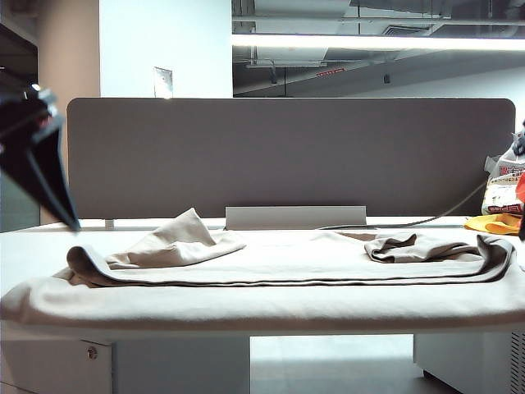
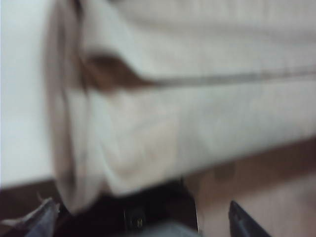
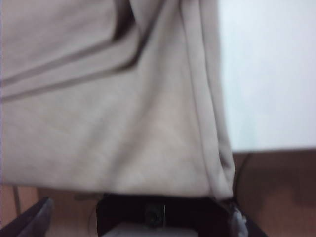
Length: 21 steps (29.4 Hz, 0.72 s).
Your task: Fold the bottom side of the T-shirt horizontally towards the center, about one-third of the way, then fold the sleeve back towards the center, creating a straight line along the edge of the T-shirt, and finally fold the bottom of the T-shirt up towards the top, creating a neat rectangle.
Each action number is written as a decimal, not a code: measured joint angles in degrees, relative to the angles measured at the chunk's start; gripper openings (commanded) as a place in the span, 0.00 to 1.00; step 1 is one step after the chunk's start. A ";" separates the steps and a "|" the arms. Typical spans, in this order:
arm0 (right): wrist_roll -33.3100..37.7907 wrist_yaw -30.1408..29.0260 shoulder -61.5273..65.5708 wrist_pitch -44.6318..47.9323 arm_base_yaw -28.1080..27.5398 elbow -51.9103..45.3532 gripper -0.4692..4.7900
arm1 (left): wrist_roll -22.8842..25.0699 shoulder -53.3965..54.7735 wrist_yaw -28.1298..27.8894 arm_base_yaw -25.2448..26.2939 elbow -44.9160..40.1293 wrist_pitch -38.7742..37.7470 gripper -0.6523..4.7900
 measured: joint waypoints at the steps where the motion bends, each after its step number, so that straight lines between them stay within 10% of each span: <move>1: 0.02 0.00 0.00 -0.07 0.00 -0.52 0.93 | -0.07 0.04 0.00 -0.35 -0.42 -0.09 1.00; 21: -0.26 0.15 3.08 0.55 -3.43 -1.01 0.79 | -2.27 4.74 0.00 -0.35 -0.96 1.81 0.86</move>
